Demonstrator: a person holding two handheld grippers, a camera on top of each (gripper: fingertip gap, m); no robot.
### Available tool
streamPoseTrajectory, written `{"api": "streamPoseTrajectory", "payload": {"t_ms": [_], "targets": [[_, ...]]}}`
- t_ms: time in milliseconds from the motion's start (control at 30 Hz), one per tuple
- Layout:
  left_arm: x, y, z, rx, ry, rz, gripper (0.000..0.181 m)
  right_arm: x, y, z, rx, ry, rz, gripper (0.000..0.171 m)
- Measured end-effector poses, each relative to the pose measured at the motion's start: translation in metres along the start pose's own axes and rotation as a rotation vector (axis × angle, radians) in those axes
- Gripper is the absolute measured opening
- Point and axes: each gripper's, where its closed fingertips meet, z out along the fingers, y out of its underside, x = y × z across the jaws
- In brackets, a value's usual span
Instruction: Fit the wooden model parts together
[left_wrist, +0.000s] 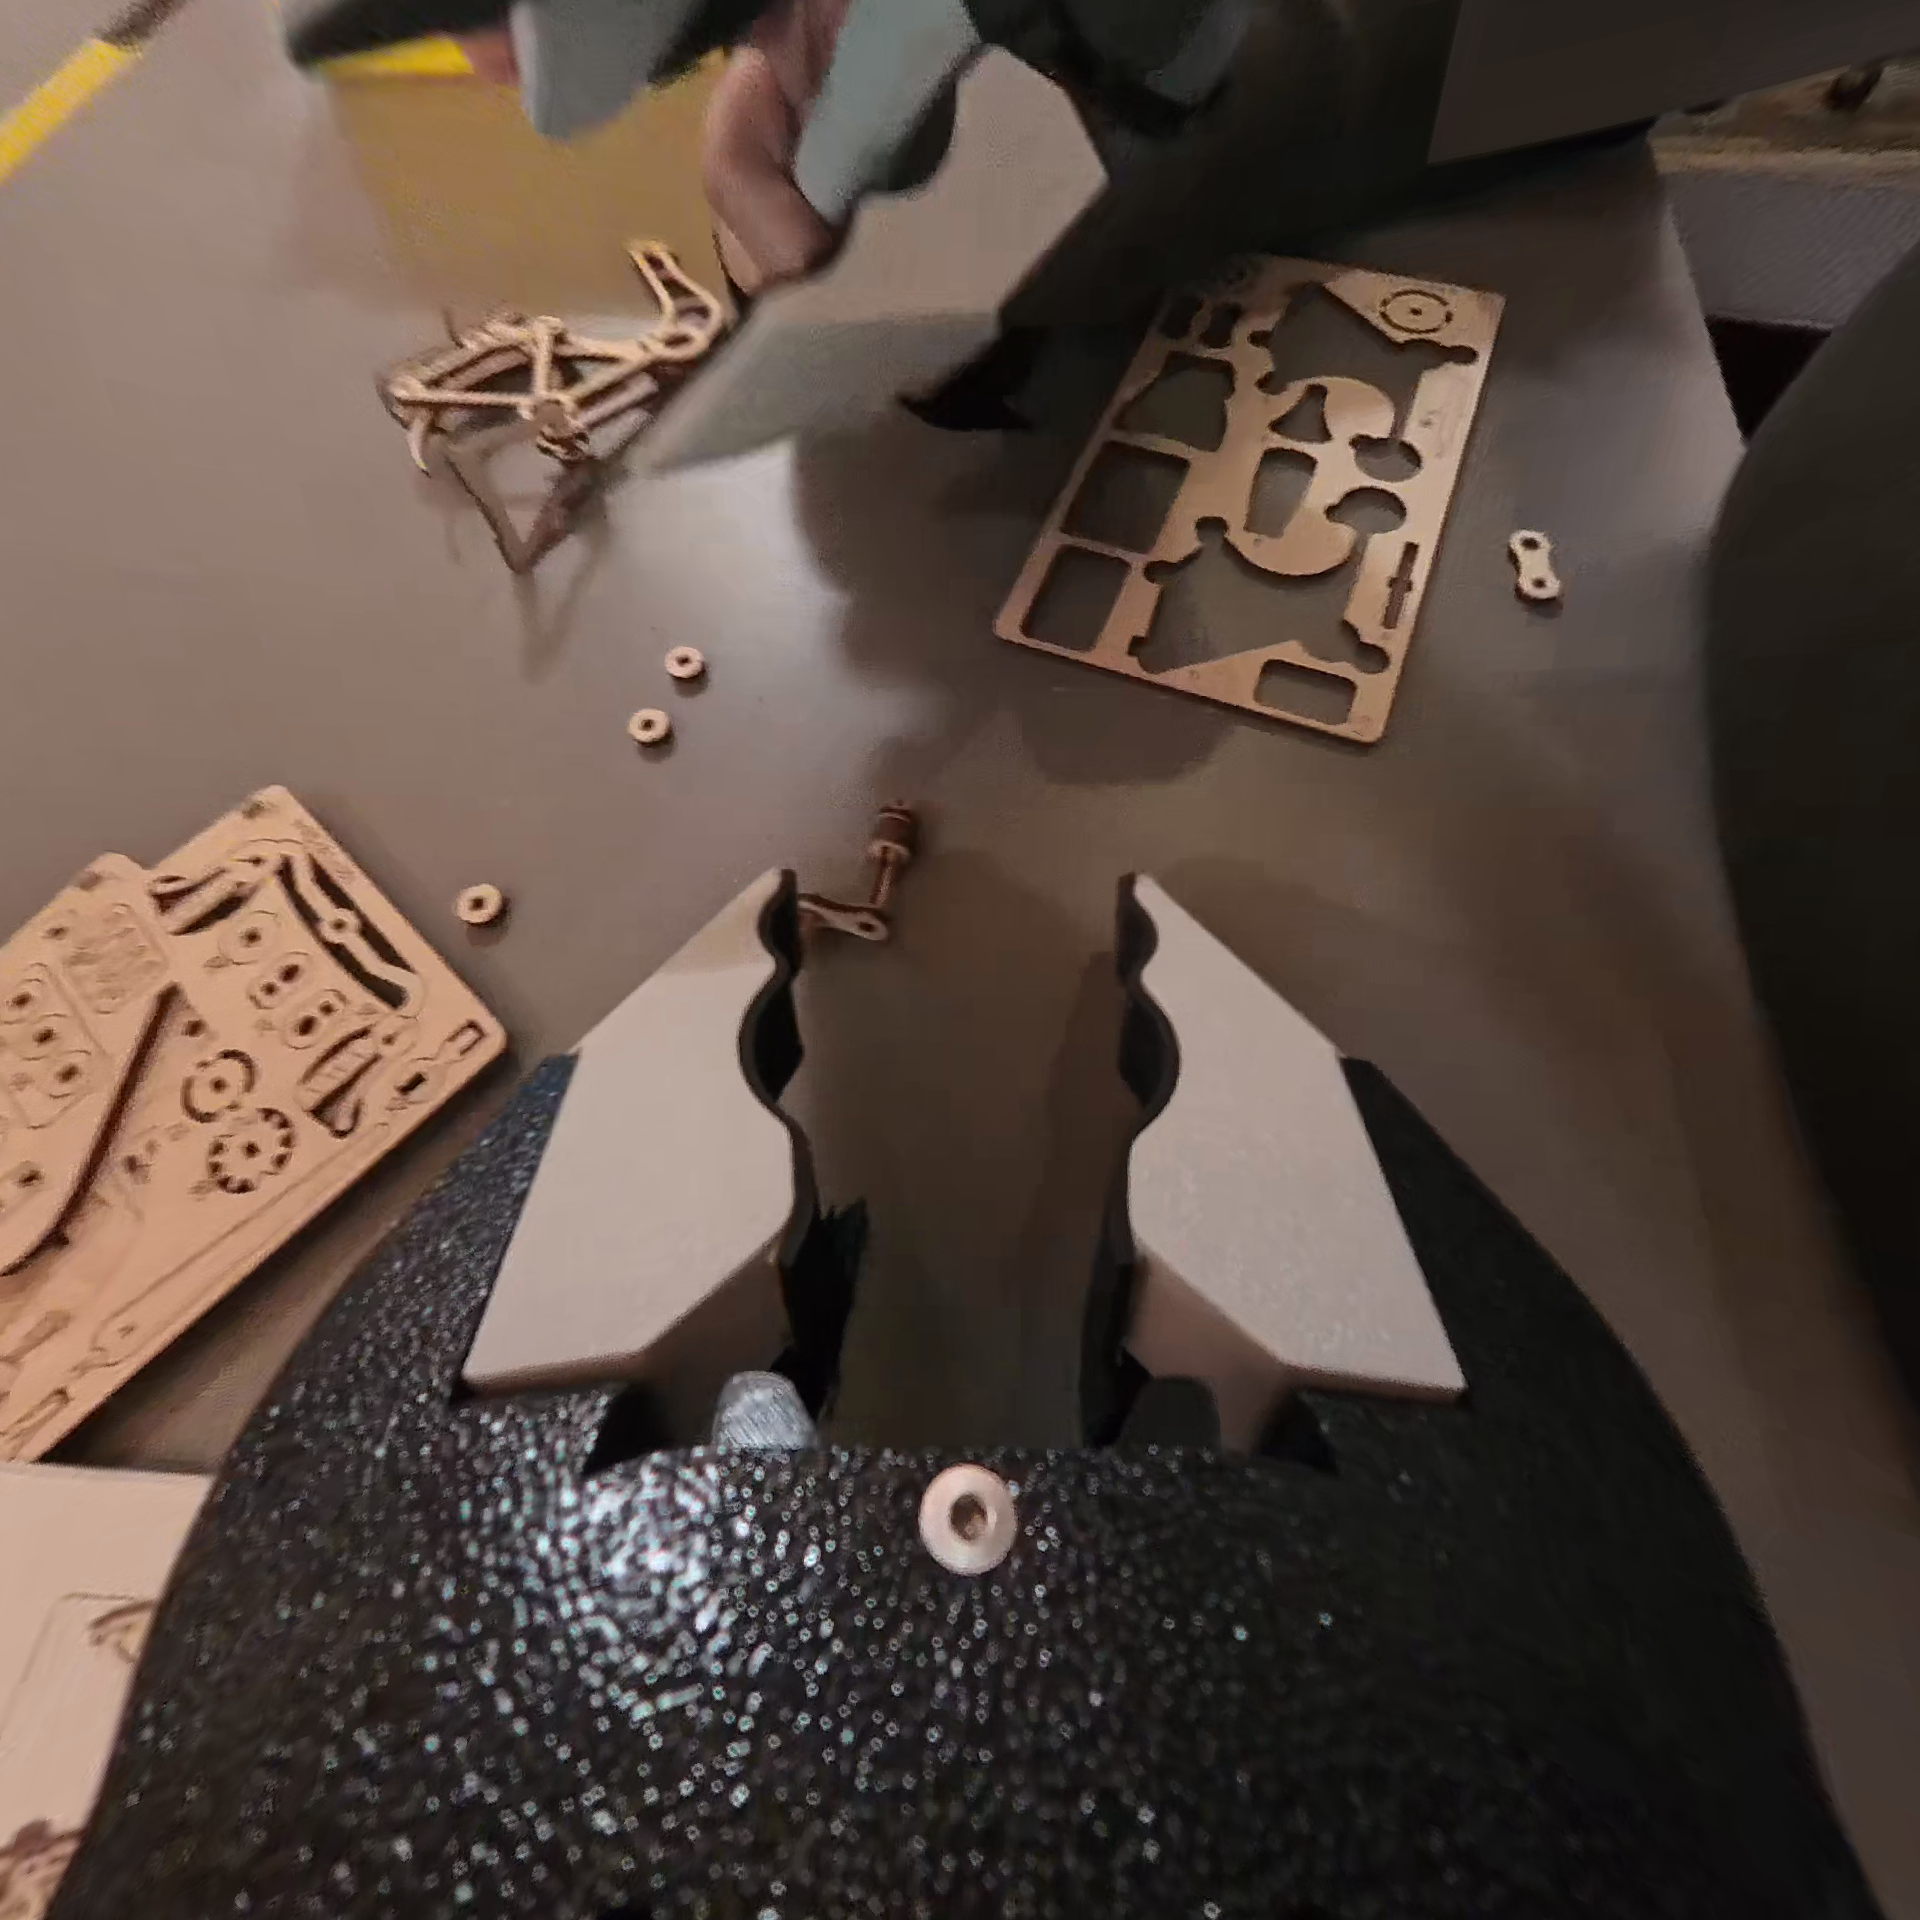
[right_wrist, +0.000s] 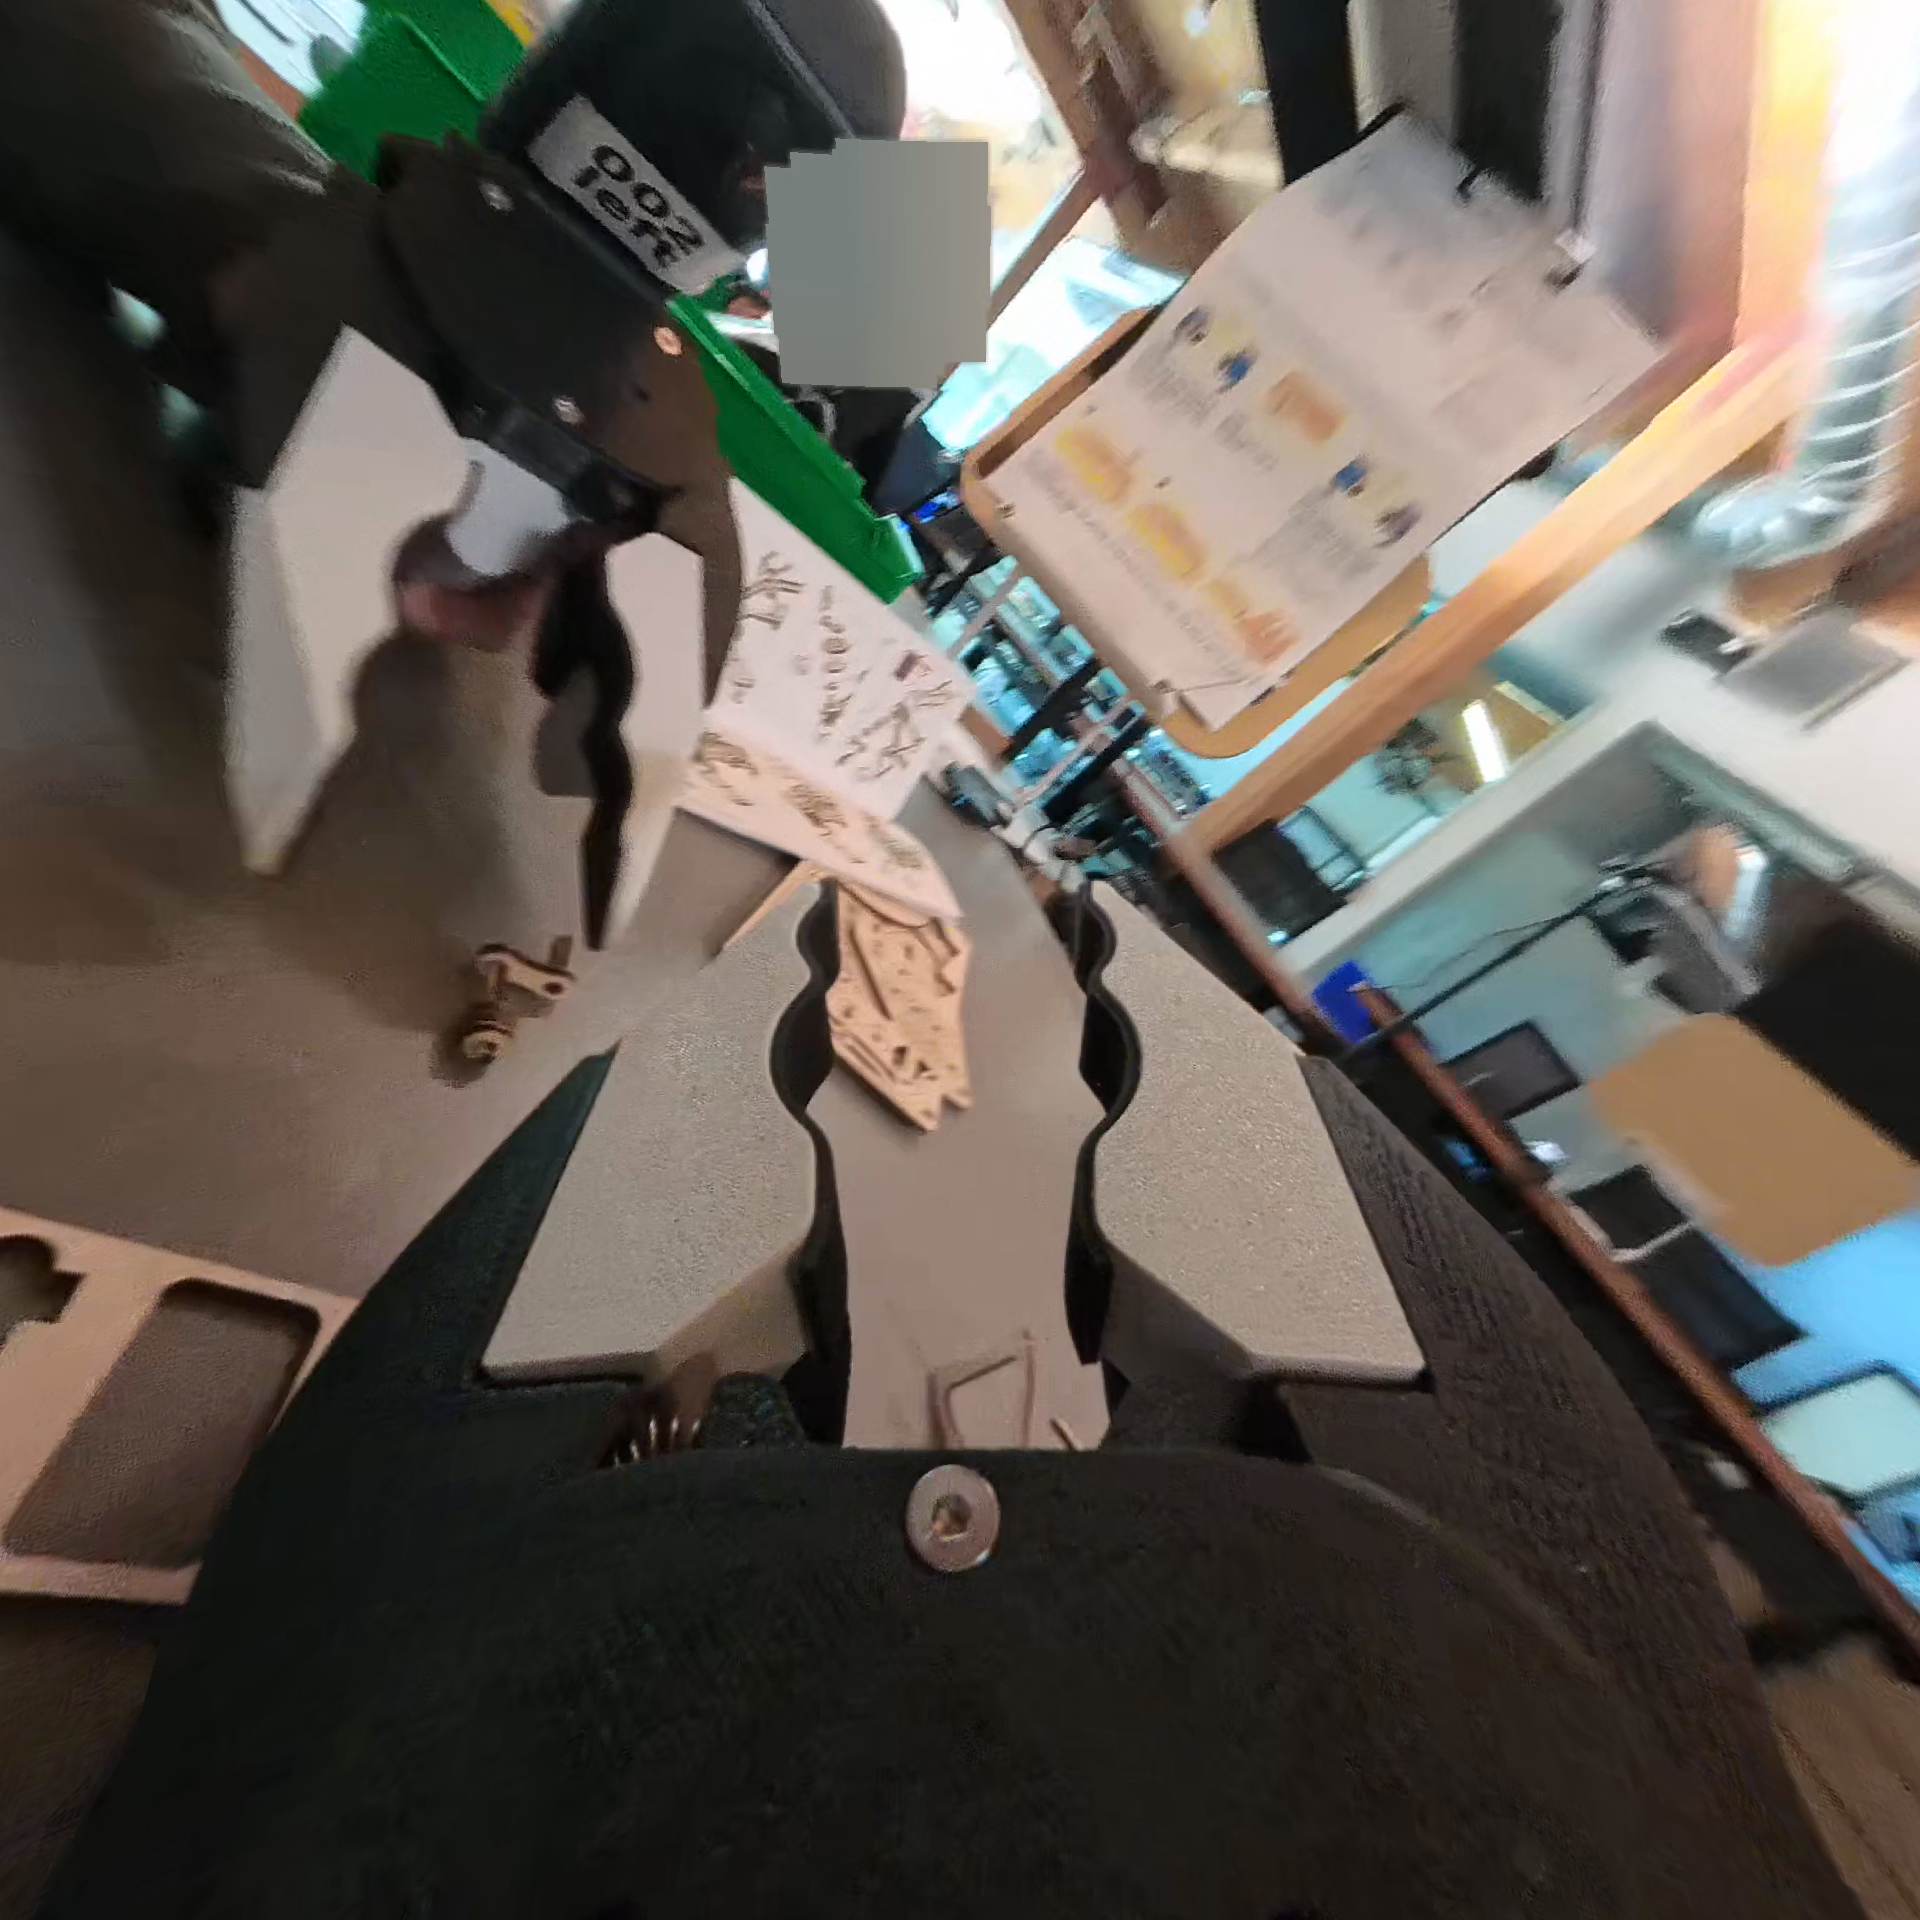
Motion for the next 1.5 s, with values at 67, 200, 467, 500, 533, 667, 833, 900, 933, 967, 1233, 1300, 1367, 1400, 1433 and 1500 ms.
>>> {"api": "streamPoseTrajectory", "payload": {"t_ms": [67, 200, 467, 500, 533, 667, 833, 900, 933, 967, 1233, 1300, 1367, 1400, 1433, 1500], "targets": [[-0.001, 0.003, 0.002, -0.037, -0.051, 0.028, 0.074, 0.005, 0.0, -0.001, 0.009, 0.032, -0.006, 0.04], [-0.018, -0.016, -0.008, 0.061, -0.208, 0.075, 0.094, 0.014, 0.004, -0.001, 0.003, 0.075, -0.003, 0.035], [-0.033, -0.048, -0.027, 0.353, -0.369, 0.004, 0.09, 0.021, 0.011, -0.002, -0.005, 0.092, 0.045, 0.024], [-0.031, -0.05, -0.027, 0.355, -0.389, 0.024, 0.084, 0.022, 0.011, -0.002, 0.001, 0.091, 0.055, 0.023], [-0.025, -0.051, -0.024, 0.354, -0.389, 0.03, 0.076, 0.022, 0.01, -0.003, 0.01, 0.088, 0.065, 0.023], [-0.002, -0.061, -0.007, 0.35, -0.314, -0.11, 0.064, 0.023, 0.003, -0.006, 0.065, 0.072, 0.13, 0.022], [-0.01, -0.065, -0.019, 0.314, -0.474, -0.088, 0.005, 0.028, 0.004, -0.009, 0.079, 0.074, 0.174, 0.022], [-0.017, -0.059, -0.026, 0.268, -0.501, -0.125, 0.0, 0.031, 0.005, -0.01, 0.084, 0.078, 0.205, 0.022], [-0.02, -0.052, -0.027, 0.227, -0.503, -0.169, 0.0, 0.032, 0.006, -0.011, 0.088, 0.078, 0.223, 0.022], [-0.023, -0.043, -0.027, 0.179, -0.51, -0.219, 0.004, 0.033, 0.006, -0.011, 0.093, 0.076, 0.242, 0.022], [-0.021, 0.005, 0.002, -0.085, -0.555, -0.377, 0.033, 0.028, 0.001, -0.011, 0.129, 0.021, 0.295, 0.022], [-0.021, 0.008, 0.003, -0.089, -0.58, -0.4, 0.03, 0.023, 0.0, -0.01, 0.132, 0.0, 0.286, 0.022], [-0.021, 0.008, 0.002, -0.084, -0.596, -0.401, 0.027, 0.02, -0.002, -0.009, 0.132, -0.016, 0.271, 0.022], [-0.021, 0.008, 0.002, -0.085, -0.603, -0.393, 0.025, 0.018, -0.002, -0.008, 0.131, -0.023, 0.263, 0.022], [-0.021, 0.007, 0.002, -0.086, -0.604, -0.386, 0.022, 0.016, -0.003, -0.008, 0.129, -0.031, 0.254, 0.021], [-0.021, 0.007, 0.003, -0.089, -0.611, -0.37, 0.016, 0.011, -0.003, -0.007, 0.121, -0.047, 0.239, 0.021]]}}
